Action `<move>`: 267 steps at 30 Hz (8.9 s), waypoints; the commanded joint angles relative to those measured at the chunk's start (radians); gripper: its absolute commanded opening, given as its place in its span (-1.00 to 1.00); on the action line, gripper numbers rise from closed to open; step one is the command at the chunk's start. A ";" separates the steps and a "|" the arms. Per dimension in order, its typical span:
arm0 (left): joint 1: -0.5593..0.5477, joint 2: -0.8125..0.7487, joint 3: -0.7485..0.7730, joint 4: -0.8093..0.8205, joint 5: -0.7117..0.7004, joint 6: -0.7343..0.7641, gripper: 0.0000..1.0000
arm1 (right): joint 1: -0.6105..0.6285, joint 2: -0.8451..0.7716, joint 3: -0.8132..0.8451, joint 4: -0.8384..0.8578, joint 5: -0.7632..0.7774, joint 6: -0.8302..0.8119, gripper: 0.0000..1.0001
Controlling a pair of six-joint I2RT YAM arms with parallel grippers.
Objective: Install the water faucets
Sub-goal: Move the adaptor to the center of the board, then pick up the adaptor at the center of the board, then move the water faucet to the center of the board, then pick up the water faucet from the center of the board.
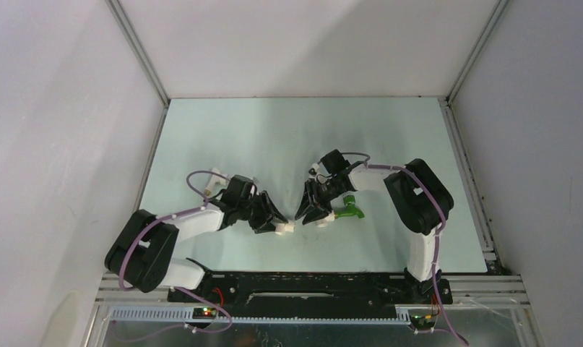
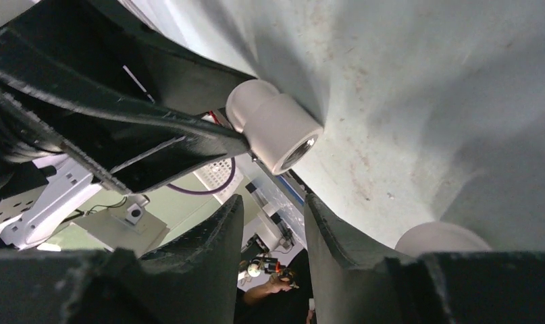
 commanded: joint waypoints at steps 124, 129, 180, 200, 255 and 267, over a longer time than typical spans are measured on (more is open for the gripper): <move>0.587 0.563 0.817 -0.635 -0.601 0.589 -1.00 | -0.408 -0.634 0.063 -0.454 0.450 -0.442 0.95; 0.538 0.497 0.767 -0.633 -0.521 0.602 -1.00 | -0.407 -0.612 0.058 -0.420 0.413 -0.405 0.92; 0.135 0.160 0.326 -0.335 -0.249 0.262 -1.00 | -0.069 -0.050 0.058 0.113 0.007 -0.044 0.85; 0.099 0.107 0.200 -0.209 -0.157 0.104 -1.00 | -0.007 0.106 0.058 0.168 0.064 0.060 0.69; 0.133 -0.008 0.045 -0.133 -0.198 0.012 -1.00 | -0.030 0.095 -0.037 0.418 0.057 -0.084 -0.45; 0.084 0.128 0.118 -0.053 -0.154 -0.032 -1.00 | -0.044 0.227 -0.037 0.574 0.007 0.061 0.11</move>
